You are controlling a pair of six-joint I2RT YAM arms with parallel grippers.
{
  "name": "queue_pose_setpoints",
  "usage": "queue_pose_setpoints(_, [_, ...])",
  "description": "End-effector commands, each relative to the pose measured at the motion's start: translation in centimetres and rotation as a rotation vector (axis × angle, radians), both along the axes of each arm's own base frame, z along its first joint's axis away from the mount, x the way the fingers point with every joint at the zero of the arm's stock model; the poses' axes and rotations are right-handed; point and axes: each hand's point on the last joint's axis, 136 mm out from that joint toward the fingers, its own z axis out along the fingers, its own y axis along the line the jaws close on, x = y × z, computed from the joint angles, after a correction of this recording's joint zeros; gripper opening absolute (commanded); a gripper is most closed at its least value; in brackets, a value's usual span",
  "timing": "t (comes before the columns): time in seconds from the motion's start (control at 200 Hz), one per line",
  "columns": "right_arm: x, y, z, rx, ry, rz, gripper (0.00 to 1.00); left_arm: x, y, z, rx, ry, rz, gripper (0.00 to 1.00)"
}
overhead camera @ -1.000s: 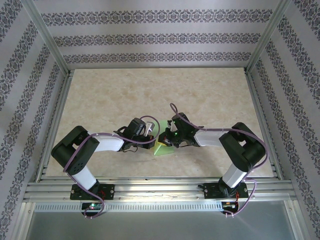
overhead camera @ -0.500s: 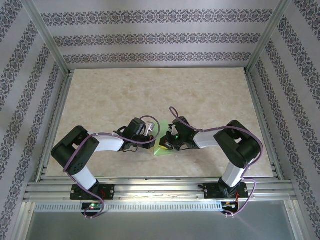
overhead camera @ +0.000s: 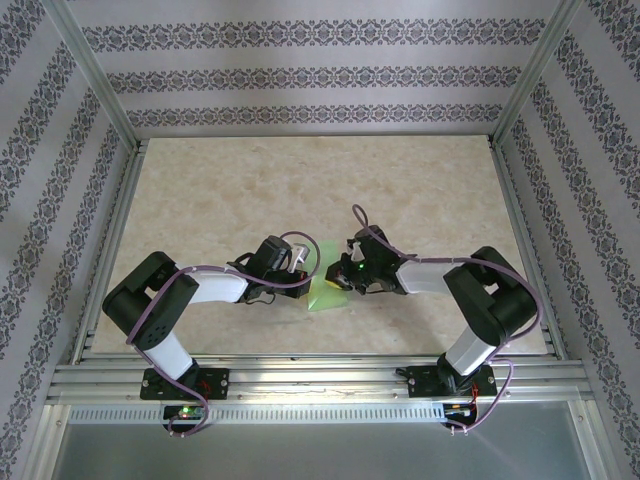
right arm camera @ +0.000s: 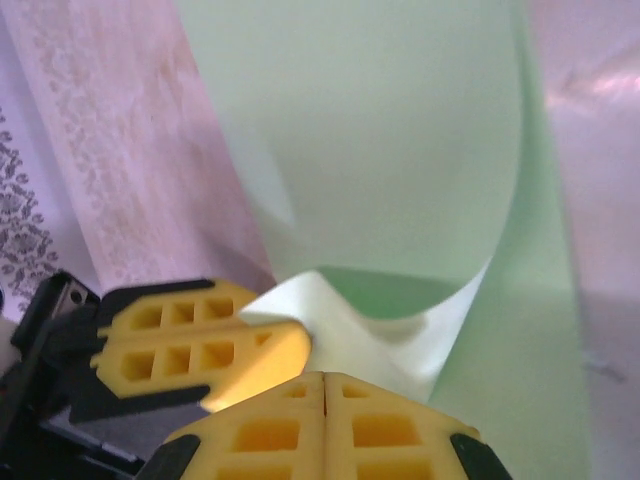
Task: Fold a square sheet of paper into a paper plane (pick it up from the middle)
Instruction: Fold the triangle a second time at the center of the table.
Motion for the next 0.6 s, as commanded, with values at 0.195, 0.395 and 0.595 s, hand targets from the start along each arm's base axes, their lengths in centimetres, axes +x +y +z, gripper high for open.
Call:
queue_pose_setpoints(0.195, [-0.1, -2.0, -3.3, -0.150, 0.049, -0.028, 0.00, -0.6, 1.2, -1.5, 0.063, 0.044, -0.004, 0.00])
queue_pose_setpoints(0.395, [-0.4, -2.3, -3.0, -0.135, 0.071, -0.053, 0.00, -0.5, 1.5, -1.4, 0.082, 0.041, -0.005, 0.00])
queue_pose_setpoints(0.595, [1.3, -0.7, 1.4, -0.094, -0.039, -0.003, 0.00, -0.4, 1.4, -1.2, 0.077, 0.036, -0.006, 0.00])
